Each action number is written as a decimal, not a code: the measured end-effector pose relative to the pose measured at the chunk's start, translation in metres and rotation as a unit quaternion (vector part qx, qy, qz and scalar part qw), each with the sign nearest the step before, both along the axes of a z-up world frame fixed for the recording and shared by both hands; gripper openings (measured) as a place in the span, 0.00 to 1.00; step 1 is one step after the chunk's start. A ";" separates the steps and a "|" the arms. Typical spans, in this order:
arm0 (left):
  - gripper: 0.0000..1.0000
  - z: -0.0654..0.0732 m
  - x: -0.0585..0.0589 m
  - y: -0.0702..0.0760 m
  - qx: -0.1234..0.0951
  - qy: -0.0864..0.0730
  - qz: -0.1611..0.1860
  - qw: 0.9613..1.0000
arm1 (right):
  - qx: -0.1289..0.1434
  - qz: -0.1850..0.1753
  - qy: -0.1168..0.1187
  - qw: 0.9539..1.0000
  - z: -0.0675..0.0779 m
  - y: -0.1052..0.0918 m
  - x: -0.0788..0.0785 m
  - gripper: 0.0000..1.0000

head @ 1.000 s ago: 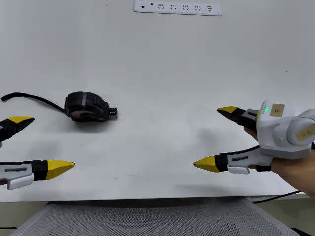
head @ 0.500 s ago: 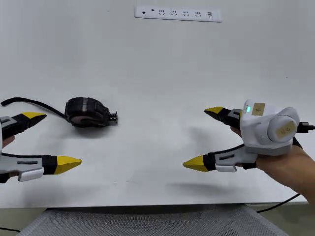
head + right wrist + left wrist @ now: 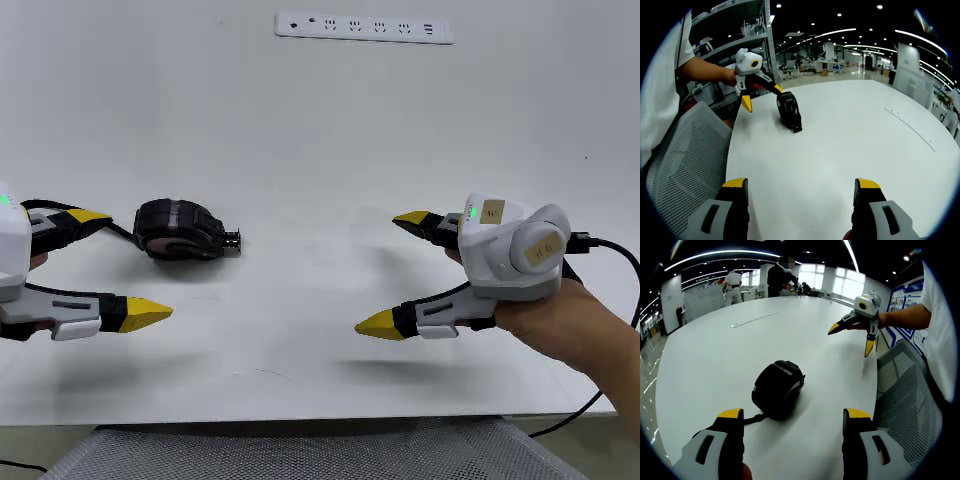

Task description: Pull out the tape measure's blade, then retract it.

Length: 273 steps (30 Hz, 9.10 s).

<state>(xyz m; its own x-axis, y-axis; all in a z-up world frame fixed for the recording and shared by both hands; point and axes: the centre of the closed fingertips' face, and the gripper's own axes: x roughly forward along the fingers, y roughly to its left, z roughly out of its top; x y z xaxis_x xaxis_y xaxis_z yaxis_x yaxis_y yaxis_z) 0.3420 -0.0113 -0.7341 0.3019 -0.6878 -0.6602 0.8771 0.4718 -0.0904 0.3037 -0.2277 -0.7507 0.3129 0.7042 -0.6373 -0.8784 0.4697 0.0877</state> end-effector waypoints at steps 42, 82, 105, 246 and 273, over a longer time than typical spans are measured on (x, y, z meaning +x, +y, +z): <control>0.48 -0.025 0.033 -0.011 0.103 -0.017 -0.148 0.983 | -0.021 0.077 -0.001 0.997 -0.002 0.035 0.026 0.81; 0.27 -0.037 0.039 -0.013 0.121 -0.027 -0.206 0.971 | 0.025 0.085 -0.014 0.996 -0.011 0.080 0.042 0.58; 0.27 -0.037 0.038 -0.014 0.113 -0.021 -0.194 0.974 | 0.069 0.083 -0.023 0.994 -0.027 0.126 0.067 0.37; 0.26 -0.037 0.038 -0.013 0.109 -0.025 -0.194 0.975 | 0.003 0.136 -0.049 0.989 -0.036 0.052 0.050 0.09; 0.26 -0.036 0.037 -0.014 0.106 -0.023 -0.191 0.976 | -0.034 0.137 -0.045 0.989 -0.037 0.011 0.047 0.08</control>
<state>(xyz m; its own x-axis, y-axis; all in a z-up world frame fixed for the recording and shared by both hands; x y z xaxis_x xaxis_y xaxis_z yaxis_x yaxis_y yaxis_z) 0.3788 -0.0249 -0.7705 0.0819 -0.6055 -0.7916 0.9935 0.1130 0.0164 0.3508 -0.2165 -0.7881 0.1741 0.7268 -0.6644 -0.9763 0.2155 -0.0201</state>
